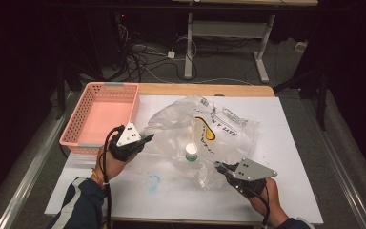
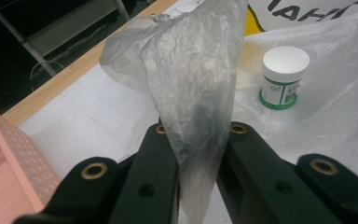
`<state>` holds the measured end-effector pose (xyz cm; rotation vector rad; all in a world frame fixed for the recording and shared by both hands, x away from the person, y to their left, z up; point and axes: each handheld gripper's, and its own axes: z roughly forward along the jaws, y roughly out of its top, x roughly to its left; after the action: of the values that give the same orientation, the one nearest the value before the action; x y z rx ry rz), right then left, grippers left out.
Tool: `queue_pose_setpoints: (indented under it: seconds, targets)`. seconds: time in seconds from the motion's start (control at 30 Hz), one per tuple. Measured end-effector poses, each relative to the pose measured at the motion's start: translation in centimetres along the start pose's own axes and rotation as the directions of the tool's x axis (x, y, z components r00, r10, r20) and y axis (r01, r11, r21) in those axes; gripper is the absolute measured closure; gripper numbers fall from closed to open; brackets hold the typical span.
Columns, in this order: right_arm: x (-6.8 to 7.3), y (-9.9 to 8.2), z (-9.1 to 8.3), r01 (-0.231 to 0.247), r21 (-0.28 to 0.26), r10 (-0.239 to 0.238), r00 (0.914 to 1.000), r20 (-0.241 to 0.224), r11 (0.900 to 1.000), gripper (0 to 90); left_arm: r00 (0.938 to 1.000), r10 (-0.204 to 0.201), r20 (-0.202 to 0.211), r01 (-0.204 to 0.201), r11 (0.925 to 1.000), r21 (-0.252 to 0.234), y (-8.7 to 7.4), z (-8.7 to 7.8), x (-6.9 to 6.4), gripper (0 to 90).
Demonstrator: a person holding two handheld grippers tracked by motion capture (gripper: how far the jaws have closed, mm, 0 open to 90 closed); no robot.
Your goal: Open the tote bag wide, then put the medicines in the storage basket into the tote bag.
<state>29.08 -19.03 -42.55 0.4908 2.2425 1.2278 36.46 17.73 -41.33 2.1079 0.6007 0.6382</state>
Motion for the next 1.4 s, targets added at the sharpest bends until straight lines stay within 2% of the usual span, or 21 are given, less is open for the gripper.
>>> queue_pose_setpoints:
  seconds: [0.1, 0.17, 0.23, 0.4, 0.43, 0.5, 0.6, 0.73, 0.8, 0.93, 1.03, 1.1, 1.17, 1.2, 1.27, 1.4]
  targets:
    - [-0.2, 0.1, -0.1, -0.011, -0.016, 0.011, 0.9999, 0.011, 0.9998, 89.4, 0.9996, -0.013, 0.025, 0.013, 0.9999, -0.003, 0.0, 0.4, -0.6, 87.3]
    - [-0.4, 0.1, -0.1, -0.029, -0.027, 0.029, 0.9995, 0.013, 0.9992, 89.5, 0.9992, -0.004, 0.040, 0.005, 0.9999, -0.011, 0.1, 0.9, -1.3, 87.3]
    - [-0.6, 0.4, 0.0, -0.027, -0.042, 0.028, 0.9993, 0.024, 0.9988, 89.7, 0.9989, 0.015, 0.045, -0.014, 0.9997, -0.020, 0.3, 1.4, -2.1, 87.4]
    - [-1.3, 1.5, 0.0, -0.024, -0.088, 0.028, 0.9982, 0.054, 0.9959, 89.8, 0.9975, 0.045, 0.055, -0.040, 0.9963, -0.076, 1.5, 1.9, -3.4, 87.4]
    - [-1.4, 1.9, -0.1, -0.020, -0.099, 0.026, 0.9976, 0.064, 0.9949, 89.8, 0.9975, 0.041, 0.057, -0.035, 0.9945, -0.099, 1.8, 1.8, -3.6, 87.5]
    - [-1.8, 2.7, -0.4, -0.019, -0.126, 0.030, 0.9957, 0.088, 0.9919, 89.8, 0.9972, 0.028, 0.069, -0.017, 0.9877, -0.156, 2.5, 1.4, -3.9, 87.5]
    - [-2.5, 4.0, -1.3, -0.037, -0.197, 0.059, 0.9922, 0.110, 0.9796, 89.8, 0.9964, 0.060, 0.061, -0.045, 0.9738, -0.223, 3.9, 0.3, -4.6, 87.6]
    - [-2.6, 5.7, -2.0, 0.002, -0.246, 0.038, 0.9867, 0.158, 0.9693, 90.0, 0.9954, 0.081, 0.052, -0.061, 0.9498, -0.307, 5.9, -1.5, -5.1, 87.6]
    - [-2.5, 6.2, -2.1, 0.026, -0.253, 0.018, 0.9850, 0.172, 0.9672, 90.0, 0.9948, 0.093, 0.040, -0.075, 0.9409, -0.330, 6.7, -2.2, -5.2, 87.6]
    - [-2.3, 7.0, -1.9, 0.065, -0.259, -0.009, 0.9776, 0.210, 0.9637, 90.0, 0.9940, 0.108, 0.019, -0.094, 0.9298, -0.356, 7.8, -3.3, -4.8, 87.5]
    - [-2.9, 7.4, -2.0, 0.089, -0.278, -0.017, 0.9677, 0.252, 0.9563, 90.0, 0.9936, 0.113, -0.003, -0.106, 0.9265, -0.361, 8.6, -3.6, -4.1, 87.5]
    - [-3.7, 7.3, -1.8, 0.079, -0.285, 0.003, 0.9608, 0.277, 0.9553, 90.0, 0.9942, 0.107, -0.009, -0.103, 0.9275, -0.359, 9.2, -3.7, -3.4, 87.5]
    - [-5.0, 6.9, -1.4, 0.040, -0.287, 0.043, 0.9596, 0.278, 0.9570, 90.0, 0.9962, 0.086, -0.008, -0.083, 0.9271, -0.366, 9.6, -3.6, -2.5, 87.5]
    - [-5.6, 6.7, -1.1, 0.018, -0.289, 0.068, 0.9564, 0.284, 0.9572, 90.0, 0.9972, 0.074, -0.009, -0.072, 0.9261, -0.370, 9.9, -3.6, -2.1, 87.5]
    - [-6.9, 6.6, -1.0, -0.010, -0.294, 0.102, 0.9496, 0.297, 0.9558, 90.0, 0.9985, 0.053, -0.013, -0.054, 0.9214, -0.385, 10.4, -3.7, -1.4, 87.6]
    - [-8.3, 7.2, -1.8, -0.006, -0.331, 0.124, 0.9339, 0.335, 0.9437, 90.0, 0.9997, 0.017, -0.019, -0.023, 0.9119, -0.410, 11.3, -4.3, -0.2, 87.6]
